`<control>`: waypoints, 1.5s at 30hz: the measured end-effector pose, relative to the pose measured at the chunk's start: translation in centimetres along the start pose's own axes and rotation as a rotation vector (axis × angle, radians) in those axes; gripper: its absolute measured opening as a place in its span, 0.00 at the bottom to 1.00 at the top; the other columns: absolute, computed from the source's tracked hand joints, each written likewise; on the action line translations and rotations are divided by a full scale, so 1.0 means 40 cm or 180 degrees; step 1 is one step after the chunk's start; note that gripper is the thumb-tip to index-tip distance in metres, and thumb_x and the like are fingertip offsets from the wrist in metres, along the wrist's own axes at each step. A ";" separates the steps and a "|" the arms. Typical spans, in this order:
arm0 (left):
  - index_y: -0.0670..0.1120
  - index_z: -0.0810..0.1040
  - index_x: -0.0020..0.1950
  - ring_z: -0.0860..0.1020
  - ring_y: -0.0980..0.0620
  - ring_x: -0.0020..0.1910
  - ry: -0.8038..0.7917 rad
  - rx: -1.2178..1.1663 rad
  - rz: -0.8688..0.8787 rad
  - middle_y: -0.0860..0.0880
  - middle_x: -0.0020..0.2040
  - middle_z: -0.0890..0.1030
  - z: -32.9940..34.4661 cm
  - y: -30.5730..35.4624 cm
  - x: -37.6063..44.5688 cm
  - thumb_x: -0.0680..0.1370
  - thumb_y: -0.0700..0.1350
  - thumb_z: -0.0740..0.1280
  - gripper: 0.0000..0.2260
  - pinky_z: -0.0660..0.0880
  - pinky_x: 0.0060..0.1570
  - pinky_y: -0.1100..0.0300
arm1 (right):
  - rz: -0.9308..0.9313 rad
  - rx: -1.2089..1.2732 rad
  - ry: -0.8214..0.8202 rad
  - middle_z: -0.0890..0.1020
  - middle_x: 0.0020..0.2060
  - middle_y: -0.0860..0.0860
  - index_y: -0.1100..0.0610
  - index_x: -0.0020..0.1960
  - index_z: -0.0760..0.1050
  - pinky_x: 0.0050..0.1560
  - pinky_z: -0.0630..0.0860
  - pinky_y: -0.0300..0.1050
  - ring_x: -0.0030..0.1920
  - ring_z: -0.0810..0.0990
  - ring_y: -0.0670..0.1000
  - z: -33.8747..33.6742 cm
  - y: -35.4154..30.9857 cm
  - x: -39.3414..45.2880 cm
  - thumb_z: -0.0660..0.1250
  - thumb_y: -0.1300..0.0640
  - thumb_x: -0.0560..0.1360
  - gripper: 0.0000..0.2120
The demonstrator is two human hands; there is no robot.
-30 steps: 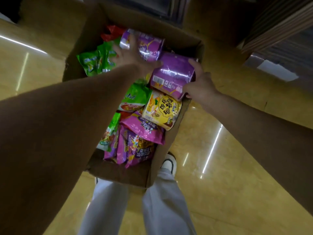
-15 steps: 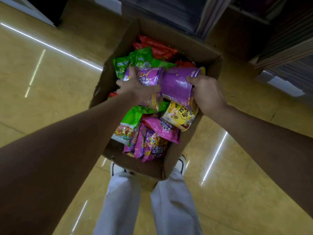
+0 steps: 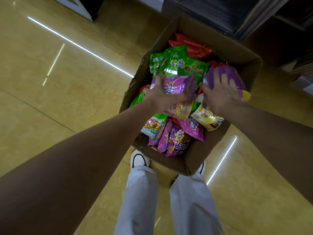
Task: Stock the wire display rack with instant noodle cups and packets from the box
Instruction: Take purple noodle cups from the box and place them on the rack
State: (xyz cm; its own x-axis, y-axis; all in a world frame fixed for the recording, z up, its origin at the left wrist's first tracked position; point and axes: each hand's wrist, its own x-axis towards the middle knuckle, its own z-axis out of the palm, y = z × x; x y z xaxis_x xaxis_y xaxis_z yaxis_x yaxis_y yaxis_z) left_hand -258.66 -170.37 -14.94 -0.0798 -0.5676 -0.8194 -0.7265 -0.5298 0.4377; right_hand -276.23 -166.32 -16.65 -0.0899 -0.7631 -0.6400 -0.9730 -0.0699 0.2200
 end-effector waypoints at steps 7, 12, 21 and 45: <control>0.61 0.56 0.71 0.71 0.41 0.61 0.0073 -0.0465 -0.0096 0.43 0.68 0.62 -0.029 -0.070 0.002 0.67 0.58 0.74 0.38 0.77 0.28 0.64 | 0.0042 -0.0723 -0.0244 0.68 0.67 0.59 0.53 0.74 0.60 0.54 0.69 0.47 0.69 0.59 0.59 -0.029 -0.004 -0.009 0.58 0.55 0.79 0.24; 0.62 0.58 0.70 0.71 0.39 0.62 0.0154 -0.0374 -0.0129 0.43 0.66 0.63 -0.092 -0.084 -0.035 0.66 0.57 0.75 0.38 0.81 0.41 0.53 | 0.0116 -0.0183 -0.0155 0.76 0.59 0.55 0.55 0.65 0.72 0.51 0.71 0.48 0.67 0.64 0.57 -0.075 -0.003 -0.054 0.58 0.61 0.78 0.16; 0.61 0.60 0.70 0.68 0.37 0.63 0.0265 -0.0281 -0.0298 0.41 0.66 0.60 -0.189 -0.080 -0.181 0.64 0.56 0.77 0.39 0.81 0.47 0.48 | 0.0952 0.2011 0.0082 0.77 0.59 0.62 0.57 0.64 0.75 0.57 0.73 0.48 0.60 0.75 0.62 -0.204 -0.062 -0.190 0.61 0.50 0.79 0.17; 0.58 0.58 0.73 0.72 0.41 0.59 0.0171 -0.0983 0.0433 0.43 0.68 0.59 -0.378 0.158 -0.846 0.69 0.54 0.74 0.38 0.81 0.46 0.50 | 0.1920 0.3866 0.1040 0.82 0.56 0.56 0.55 0.64 0.76 0.57 0.77 0.51 0.55 0.80 0.55 -0.636 0.060 -0.950 0.69 0.52 0.75 0.19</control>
State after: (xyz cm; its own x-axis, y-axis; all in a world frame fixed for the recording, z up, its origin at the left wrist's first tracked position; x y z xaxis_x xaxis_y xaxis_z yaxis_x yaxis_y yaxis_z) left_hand -250.25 -164.05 21.14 -0.1197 -0.6742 -0.7288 -0.4699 -0.6082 0.6398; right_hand -269.72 -153.82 26.94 -0.6670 -0.6009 -0.4404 -0.3912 0.7856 -0.4794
